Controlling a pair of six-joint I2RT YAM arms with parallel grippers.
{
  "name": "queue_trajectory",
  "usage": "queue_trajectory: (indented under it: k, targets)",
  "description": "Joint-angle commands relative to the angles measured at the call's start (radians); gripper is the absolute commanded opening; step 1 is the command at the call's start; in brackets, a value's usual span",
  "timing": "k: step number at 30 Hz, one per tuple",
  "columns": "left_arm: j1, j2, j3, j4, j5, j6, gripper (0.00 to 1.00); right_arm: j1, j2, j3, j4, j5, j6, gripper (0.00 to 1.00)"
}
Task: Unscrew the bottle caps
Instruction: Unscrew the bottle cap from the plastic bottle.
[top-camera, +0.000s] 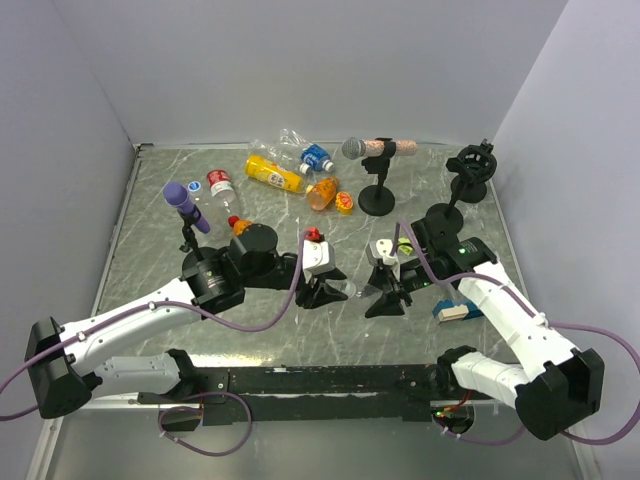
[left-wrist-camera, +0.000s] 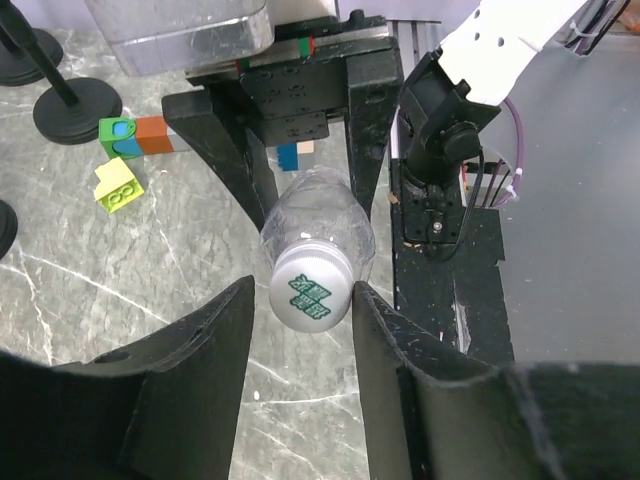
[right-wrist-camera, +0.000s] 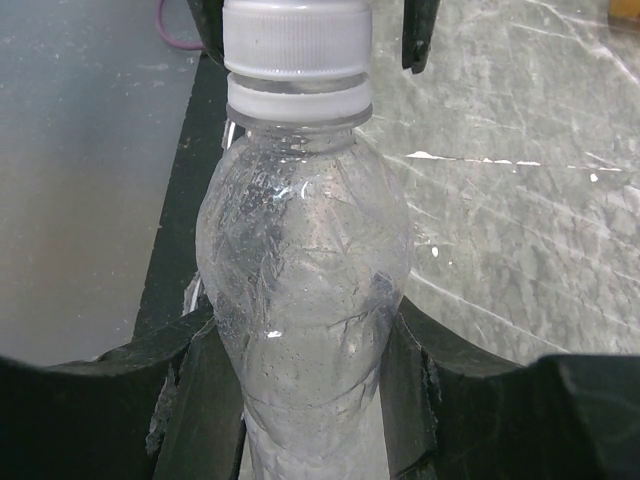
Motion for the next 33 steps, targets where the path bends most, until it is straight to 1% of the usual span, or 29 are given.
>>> queue_trajectory:
  k: [1,2,5,7,9,10,13,14,18,23,24,25,26,29,33]
  targets:
    - [-0.002,-0.002,0.035,0.057,0.034,-0.005,0.48,0.012,0.006,0.024,0.019,-0.023,-0.028,0.18]
    - [-0.002,-0.004,0.034,0.058,0.037,-0.007,0.46,0.013,0.008,0.026,0.017,-0.023,-0.028,0.18]
    - [-0.002,0.002,0.035,0.058,0.046,-0.014,0.31,0.013,0.012,0.027,0.016,-0.023,-0.03,0.18]
    - [-0.002,0.007,0.035,0.058,0.058,-0.025,0.23,0.015,0.017,0.029,0.014,-0.02,-0.03,0.18]
    - [-0.002,0.013,0.037,0.058,0.06,-0.052,0.04,0.015,0.02,0.03,0.014,-0.019,-0.024,0.18]
    - [-0.002,0.013,0.037,0.058,0.048,-0.078,0.01,0.015,0.02,0.03,0.017,-0.017,-0.021,0.18]
    - [-0.002,0.007,0.023,0.09,0.015,-0.203,0.01,0.015,0.012,0.027,0.031,-0.011,0.002,0.18]
    - [-0.002,0.004,0.015,0.099,-0.018,-0.262,0.01,0.015,0.009,0.024,0.037,-0.01,0.01,0.18]
    - [-0.002,-0.018,-0.02,0.136,-0.153,-0.607,0.01,0.015,0.002,0.01,0.072,0.021,0.056,0.18]
    - [-0.002,-0.028,-0.025,0.069,-0.301,-1.05,0.01,0.015,-0.001,0.003,0.109,0.071,0.107,0.17]
    - [-0.007,-0.028,-0.023,0.067,-0.308,-1.095,0.01,0.015,0.0,0.001,0.115,0.081,0.113,0.17]
    - [-0.014,-0.024,-0.013,0.023,-0.33,-1.129,0.01,0.015,0.002,0.0,0.12,0.087,0.119,0.17]
    - [-0.025,-0.021,-0.005,0.006,-0.359,-1.14,0.01,0.015,0.003,0.001,0.125,0.095,0.125,0.17]
    - [-0.056,0.008,0.03,-0.061,-0.445,-1.134,0.01,0.015,0.012,0.007,0.125,0.105,0.133,0.17]
    - [-0.072,0.047,0.041,-0.062,-0.479,-1.122,0.01,0.013,0.014,0.017,0.118,0.121,0.144,0.17]
